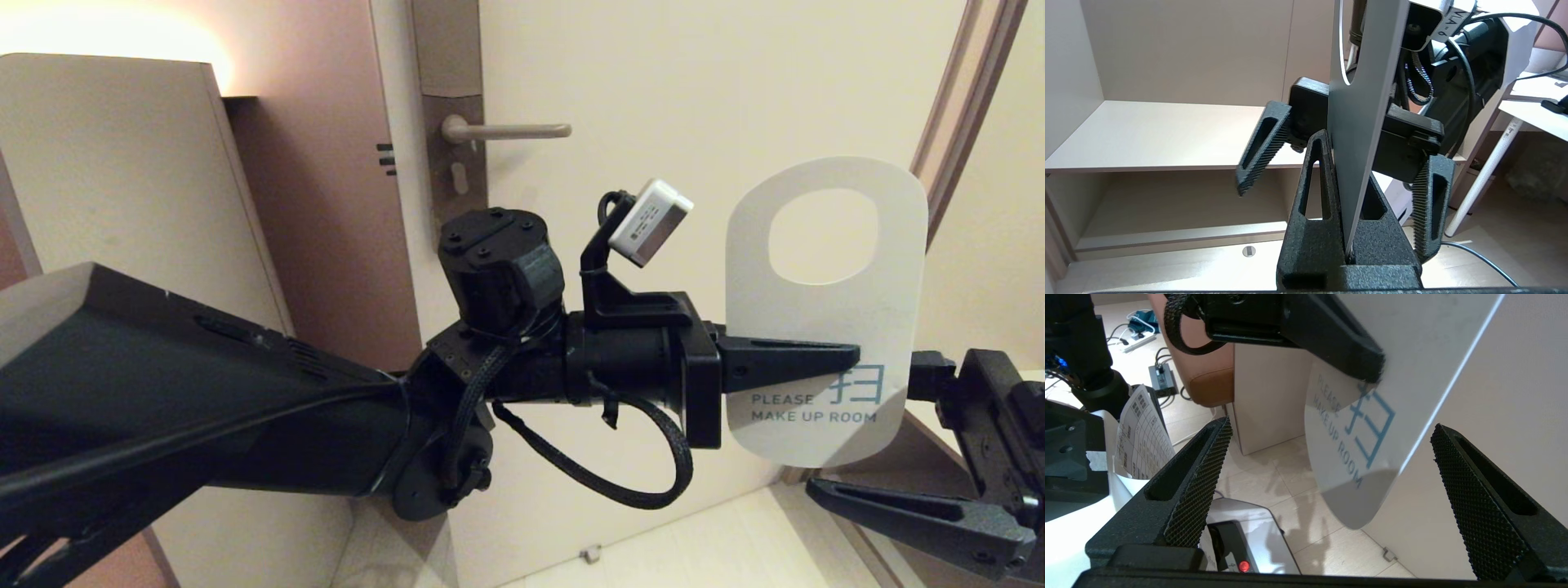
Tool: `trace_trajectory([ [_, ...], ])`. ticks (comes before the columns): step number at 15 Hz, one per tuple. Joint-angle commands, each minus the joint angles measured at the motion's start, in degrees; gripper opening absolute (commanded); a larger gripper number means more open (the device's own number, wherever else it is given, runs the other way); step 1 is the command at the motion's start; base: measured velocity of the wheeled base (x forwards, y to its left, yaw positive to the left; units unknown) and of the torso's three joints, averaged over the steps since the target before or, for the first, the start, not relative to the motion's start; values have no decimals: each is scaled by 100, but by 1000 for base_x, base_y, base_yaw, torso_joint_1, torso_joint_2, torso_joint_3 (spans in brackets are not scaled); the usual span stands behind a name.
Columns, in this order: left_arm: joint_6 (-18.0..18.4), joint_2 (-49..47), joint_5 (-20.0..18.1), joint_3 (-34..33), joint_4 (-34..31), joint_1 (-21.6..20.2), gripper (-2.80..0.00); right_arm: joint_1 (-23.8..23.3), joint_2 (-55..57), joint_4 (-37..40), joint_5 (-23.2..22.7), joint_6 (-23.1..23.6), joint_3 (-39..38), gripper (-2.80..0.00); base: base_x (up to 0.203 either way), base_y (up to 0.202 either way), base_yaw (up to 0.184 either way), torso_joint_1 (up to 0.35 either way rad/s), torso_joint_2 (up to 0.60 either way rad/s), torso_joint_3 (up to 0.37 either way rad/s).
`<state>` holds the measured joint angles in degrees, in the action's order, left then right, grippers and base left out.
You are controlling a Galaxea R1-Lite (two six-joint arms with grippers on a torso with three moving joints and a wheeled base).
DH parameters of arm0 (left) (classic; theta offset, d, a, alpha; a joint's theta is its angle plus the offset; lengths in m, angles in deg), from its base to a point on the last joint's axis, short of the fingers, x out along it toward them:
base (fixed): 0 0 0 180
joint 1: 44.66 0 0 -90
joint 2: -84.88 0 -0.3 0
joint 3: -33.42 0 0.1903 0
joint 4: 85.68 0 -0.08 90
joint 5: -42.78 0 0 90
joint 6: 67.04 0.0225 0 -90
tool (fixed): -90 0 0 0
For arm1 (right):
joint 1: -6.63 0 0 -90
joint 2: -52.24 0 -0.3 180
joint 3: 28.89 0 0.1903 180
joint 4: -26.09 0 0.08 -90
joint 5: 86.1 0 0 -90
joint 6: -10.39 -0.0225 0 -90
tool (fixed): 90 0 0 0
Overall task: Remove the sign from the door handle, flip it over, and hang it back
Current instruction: Hand it to the other hand
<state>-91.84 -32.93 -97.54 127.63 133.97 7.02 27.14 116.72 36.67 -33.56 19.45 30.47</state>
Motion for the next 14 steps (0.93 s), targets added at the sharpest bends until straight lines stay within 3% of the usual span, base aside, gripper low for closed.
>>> trace_trajectory([
  [1, -17, -14, -21, 0, 44, 0, -280, -3, 11, -13, -24, 8, -22, 0, 0, 0, 0, 0, 0, 0],
  [8, -33, -58, -4, -35, 81, 26, -280, -3, 11, -6, -16, 0, -74, 0, 0, 0, 0, 0, 0, 0],
  [14, -246, -190, -4, -44, 528, 53, -280, -11, -6, -13, -7, -8, -145, 0, 0, 0, 0, 0, 0, 0],
])
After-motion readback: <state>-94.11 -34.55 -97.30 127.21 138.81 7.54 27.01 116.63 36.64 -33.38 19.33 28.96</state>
